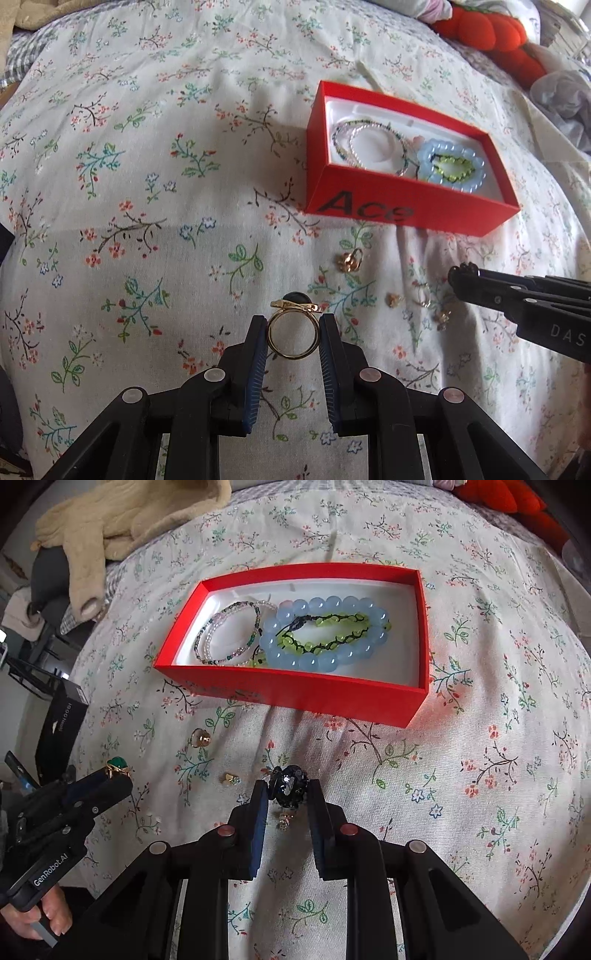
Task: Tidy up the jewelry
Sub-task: 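Grasp the gold ring with the left tool while the right tool grasps the black beaded earring, then carry the gold ring and black earring into the red box and open both tools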
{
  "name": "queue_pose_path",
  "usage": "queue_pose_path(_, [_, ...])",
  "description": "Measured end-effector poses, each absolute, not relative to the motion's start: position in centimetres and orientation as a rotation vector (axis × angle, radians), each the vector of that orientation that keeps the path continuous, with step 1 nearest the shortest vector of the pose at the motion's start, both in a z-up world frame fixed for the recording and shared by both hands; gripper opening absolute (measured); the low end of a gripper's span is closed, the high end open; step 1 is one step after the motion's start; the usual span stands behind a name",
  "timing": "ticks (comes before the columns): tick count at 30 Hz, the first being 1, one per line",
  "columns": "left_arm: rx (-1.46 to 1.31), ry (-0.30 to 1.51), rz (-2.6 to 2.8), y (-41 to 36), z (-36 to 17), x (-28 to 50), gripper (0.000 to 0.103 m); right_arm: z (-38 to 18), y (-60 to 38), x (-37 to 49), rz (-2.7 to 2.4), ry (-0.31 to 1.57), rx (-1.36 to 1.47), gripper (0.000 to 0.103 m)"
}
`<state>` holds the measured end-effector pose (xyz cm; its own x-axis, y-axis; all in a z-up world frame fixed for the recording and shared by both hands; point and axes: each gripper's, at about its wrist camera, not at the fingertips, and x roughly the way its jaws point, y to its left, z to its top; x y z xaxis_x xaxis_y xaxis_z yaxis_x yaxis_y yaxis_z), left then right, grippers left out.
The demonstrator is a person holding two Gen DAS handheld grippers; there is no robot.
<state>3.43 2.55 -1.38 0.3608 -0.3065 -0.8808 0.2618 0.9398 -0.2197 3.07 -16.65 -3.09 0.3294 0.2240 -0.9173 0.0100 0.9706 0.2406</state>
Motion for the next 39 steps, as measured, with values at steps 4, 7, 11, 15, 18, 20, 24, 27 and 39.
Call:
queue_pose_path(4, [-0.071,1.117,-0.377,2.3,-0.4,4.1,0.022,-1.6,-17.1,2.8,0.139,1.192,0.229,0.023])
queue_pose_path(7, [-0.098,1.088,-0.386,1.8,0.6,4.7,0.022,-0.2,-17.6,2.7,0.134,1.158,0.245,0.023])
queue_pose_path(11, [-0.115,1.059,-0.378,1.0,1.5,5.6,0.022,1.6,-18.3,3.0,0.122,1.112,0.262,0.023])
queue_pose_path(15, [-0.139,1.041,-0.374,0.1,1.6,6.8,0.022,2.9,-19.4,3.6,0.096,1.076,0.286,0.023])
queue_pose_path(18, [-0.141,1.016,-0.378,-0.9,1.5,7.6,0.022,3.4,-20.3,4.2,0.078,1.06,0.315,0.023])
queue_pose_path(20, [-0.143,0.995,-0.386,-1.5,1.4,8.2,0.022,3.4,-21.1,4.9,0.073,1.054,0.337,0.023])
queue_pose_path(24, [-0.134,0.964,-0.401,-2.7,1.0,9.3,0.022,2.7,-22.3,6.2,0.058,1.068,0.373,0.023])
queue_pose_path(27, [-0.133,0.956,-0.411,-3.4,0.7,10.0,0.022,1.7,-23.1,6.9,0.045,1.085,0.408,0.023])
queue_pose_path(39, [-0.061,0.966,-0.403,-5.3,-1.4,11.4,0.022,1.4,-23.0,7.9,0.081,1.078,0.406,0.023])
